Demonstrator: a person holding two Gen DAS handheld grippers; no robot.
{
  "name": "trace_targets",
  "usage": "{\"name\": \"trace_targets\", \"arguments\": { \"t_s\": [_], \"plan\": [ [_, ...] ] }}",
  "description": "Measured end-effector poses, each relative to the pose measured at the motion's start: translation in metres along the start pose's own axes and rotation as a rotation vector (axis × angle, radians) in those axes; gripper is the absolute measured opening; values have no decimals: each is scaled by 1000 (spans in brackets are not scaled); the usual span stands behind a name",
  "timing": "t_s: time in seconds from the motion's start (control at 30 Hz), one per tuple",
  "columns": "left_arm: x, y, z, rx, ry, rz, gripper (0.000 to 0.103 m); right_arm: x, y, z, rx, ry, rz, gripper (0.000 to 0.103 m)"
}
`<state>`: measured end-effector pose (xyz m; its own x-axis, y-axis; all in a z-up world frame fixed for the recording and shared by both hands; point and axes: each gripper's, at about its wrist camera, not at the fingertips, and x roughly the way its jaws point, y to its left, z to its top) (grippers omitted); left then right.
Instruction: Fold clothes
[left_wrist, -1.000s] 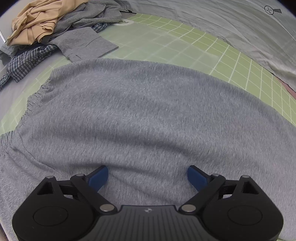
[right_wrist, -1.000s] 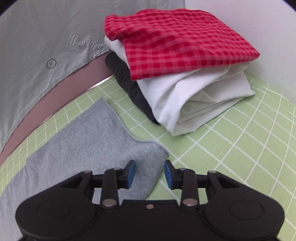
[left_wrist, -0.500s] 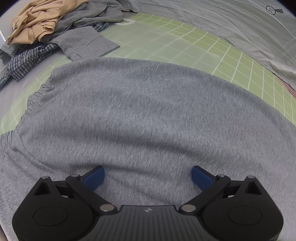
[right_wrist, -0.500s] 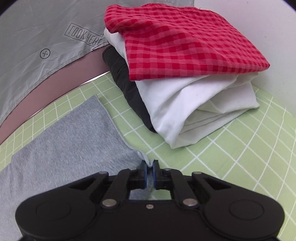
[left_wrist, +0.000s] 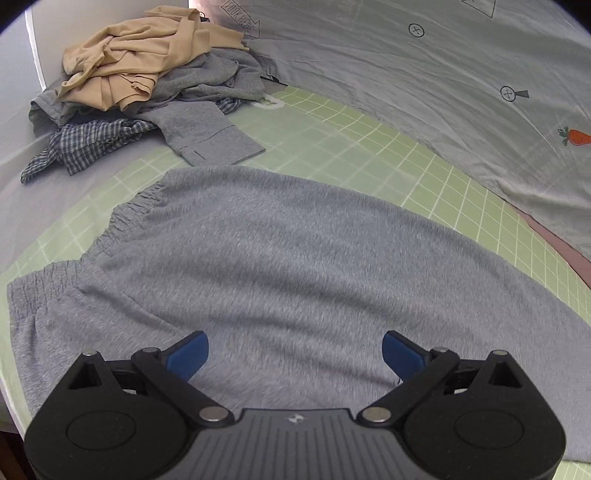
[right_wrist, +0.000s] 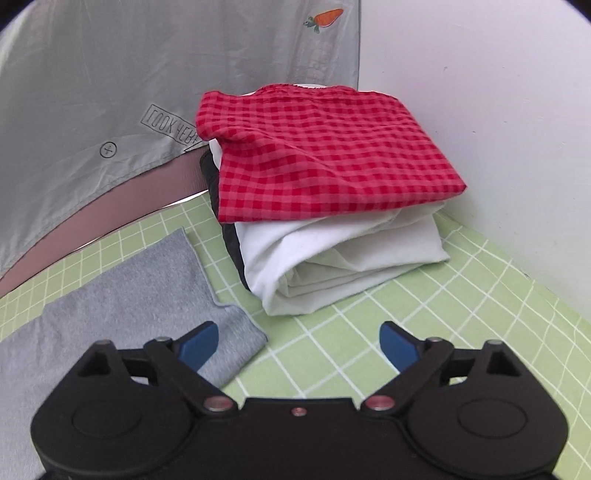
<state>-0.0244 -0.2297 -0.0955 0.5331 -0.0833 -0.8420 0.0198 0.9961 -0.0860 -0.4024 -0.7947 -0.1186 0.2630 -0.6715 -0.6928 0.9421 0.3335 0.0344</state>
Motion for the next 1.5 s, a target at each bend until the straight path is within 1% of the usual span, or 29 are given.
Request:
{"name": "trace_targets", "arguments": {
  "t_s": [0.1,0.2,0.3,0.43,0.5,0.6,0.73,0.87,0.97,1.03,1.3,1.5],
  "plan": [
    [-17,9,-24,26,-7,4,100,-32,-21,-27,-32,7,34,103],
    [-27,21,-48,25,11,9,100,-54,-42,-61,-89,31,6,103],
    [-34,31,-70,30,34,19,100,-71,-66,-90,-68,65,-38,103],
    [-42,38,-93,20,55,22,100,-87,-100,-122,23,106,-20,103],
    [-46,41,-102,14,60,20,100,-94,-110,-136,41,118,-37,103],
    [-48,42,-110,21,67,20,100,-102,-120,-154,92,121,-16,103],
    [-50,42,-115,30,74,18,100,-109,-118,-172,117,135,-12,103],
    [-47,45,-113,35,80,21,100,-115,-110,-186,144,153,-8,103],
    [-44,51,-108,21,81,18,100,-117,-98,-193,134,172,6,103],
    [-41,56,-104,15,80,17,100,-118,-88,-196,103,177,-2,103],
    [-25,90,-88,-29,95,23,100,-125,-56,-204,40,191,-37,103],
    [-16,123,-74,-73,97,34,100,-130,-37,-208,46,193,-63,103]
  ]
}}
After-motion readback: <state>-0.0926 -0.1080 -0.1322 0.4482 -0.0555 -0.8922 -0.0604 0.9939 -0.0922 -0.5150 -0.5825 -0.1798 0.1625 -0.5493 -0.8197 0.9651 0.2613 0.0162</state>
